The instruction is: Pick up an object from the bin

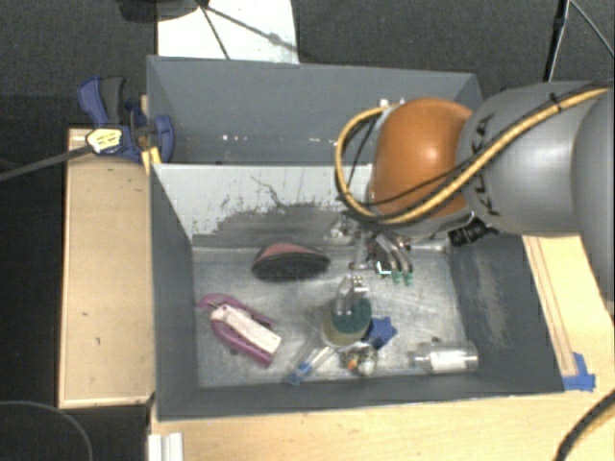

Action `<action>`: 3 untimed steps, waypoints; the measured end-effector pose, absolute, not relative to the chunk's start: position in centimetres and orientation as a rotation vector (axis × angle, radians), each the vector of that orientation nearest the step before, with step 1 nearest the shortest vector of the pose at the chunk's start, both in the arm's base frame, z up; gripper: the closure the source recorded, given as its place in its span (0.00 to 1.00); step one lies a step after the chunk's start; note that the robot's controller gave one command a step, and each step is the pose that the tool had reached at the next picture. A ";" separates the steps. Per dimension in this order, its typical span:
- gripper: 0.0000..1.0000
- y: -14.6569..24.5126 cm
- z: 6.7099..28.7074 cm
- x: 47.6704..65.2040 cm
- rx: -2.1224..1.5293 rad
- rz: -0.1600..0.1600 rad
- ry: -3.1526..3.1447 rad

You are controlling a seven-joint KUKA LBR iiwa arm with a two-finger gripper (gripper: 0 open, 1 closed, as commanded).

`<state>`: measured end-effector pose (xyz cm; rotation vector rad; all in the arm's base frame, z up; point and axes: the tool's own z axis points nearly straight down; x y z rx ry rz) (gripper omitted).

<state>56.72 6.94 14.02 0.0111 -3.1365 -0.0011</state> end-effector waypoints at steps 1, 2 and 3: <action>0.00 4.6 9.3 53.2 0.525 -0.004 -3.119; 0.00 -8.6 10.5 49.7 0.619 0.008 -3.106; 0.00 -5.8 10.2 49.8 1.029 0.004 -2.979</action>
Offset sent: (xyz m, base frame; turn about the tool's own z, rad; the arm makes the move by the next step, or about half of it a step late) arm -0.0529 -0.0331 -0.0702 -0.3653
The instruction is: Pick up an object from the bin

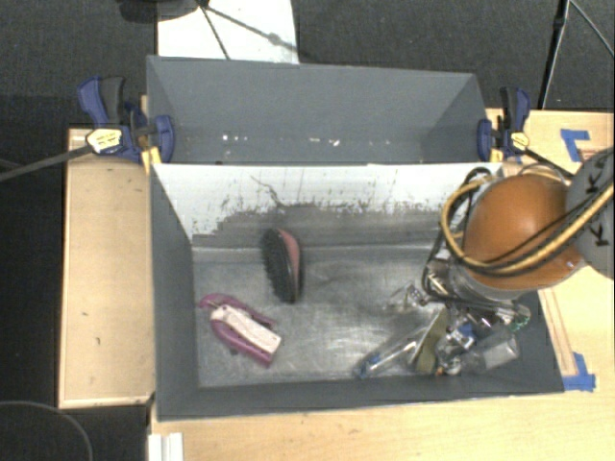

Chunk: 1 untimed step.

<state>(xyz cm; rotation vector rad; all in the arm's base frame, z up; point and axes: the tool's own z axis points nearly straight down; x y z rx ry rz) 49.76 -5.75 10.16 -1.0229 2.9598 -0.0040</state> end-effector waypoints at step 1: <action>0.00 -5.6 8.1 49.7 -1.376 -0.008 2.802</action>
Offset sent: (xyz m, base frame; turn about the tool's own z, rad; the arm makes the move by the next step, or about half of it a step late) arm -0.0092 -0.0039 -0.0316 -0.2458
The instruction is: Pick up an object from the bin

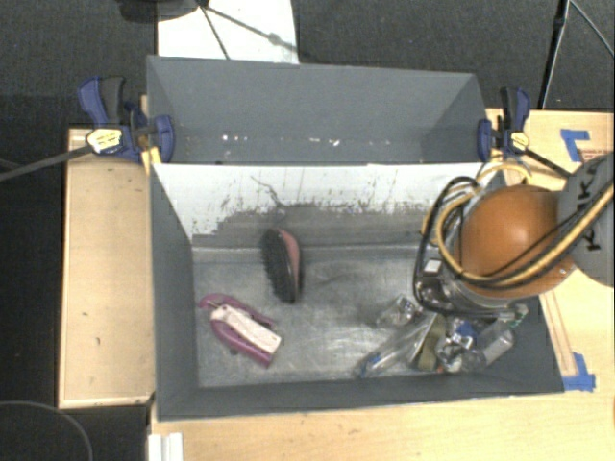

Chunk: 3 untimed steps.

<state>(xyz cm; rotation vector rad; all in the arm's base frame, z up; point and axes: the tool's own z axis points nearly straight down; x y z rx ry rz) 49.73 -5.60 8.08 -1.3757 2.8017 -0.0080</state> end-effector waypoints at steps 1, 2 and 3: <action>0.00 -5.2 7.9 49.5 -1.302 -0.013 2.843; 1.00 -5.3 7.7 49.3 -1.298 -0.011 2.849; 1.00 -5.3 11.5 49.5 -1.296 -0.003 2.855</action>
Offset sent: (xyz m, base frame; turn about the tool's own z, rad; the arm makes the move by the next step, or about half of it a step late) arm -0.0101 0.0028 -0.0108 0.0579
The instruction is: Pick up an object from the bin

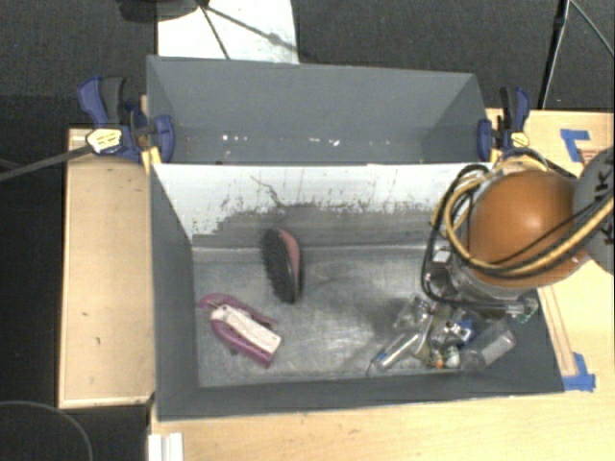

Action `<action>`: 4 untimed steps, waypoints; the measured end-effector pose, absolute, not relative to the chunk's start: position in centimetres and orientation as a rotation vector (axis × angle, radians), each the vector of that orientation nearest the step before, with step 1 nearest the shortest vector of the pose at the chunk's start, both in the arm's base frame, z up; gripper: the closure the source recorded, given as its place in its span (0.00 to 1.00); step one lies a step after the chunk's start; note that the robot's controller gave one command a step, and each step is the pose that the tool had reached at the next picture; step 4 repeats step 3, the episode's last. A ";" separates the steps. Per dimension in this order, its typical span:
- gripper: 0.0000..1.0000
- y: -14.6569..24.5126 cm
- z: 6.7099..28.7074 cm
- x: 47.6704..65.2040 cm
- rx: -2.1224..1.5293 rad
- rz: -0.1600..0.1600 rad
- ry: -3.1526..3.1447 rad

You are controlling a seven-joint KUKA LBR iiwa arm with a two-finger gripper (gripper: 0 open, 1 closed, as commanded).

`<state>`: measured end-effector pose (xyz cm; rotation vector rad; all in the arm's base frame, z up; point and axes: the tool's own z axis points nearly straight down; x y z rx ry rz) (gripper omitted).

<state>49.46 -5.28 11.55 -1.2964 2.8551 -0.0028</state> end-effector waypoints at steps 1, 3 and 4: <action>1.00 -5.2 12.6 49.5 -1.290 -0.001 2.860; 1.00 -5.1 18.1 49.7 -1.271 -0.003 2.866; 1.00 -5.1 18.1 49.7 -1.271 -0.003 2.866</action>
Offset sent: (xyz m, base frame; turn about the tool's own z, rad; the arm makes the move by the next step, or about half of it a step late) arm 0.0000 0.0000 0.0097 0.0000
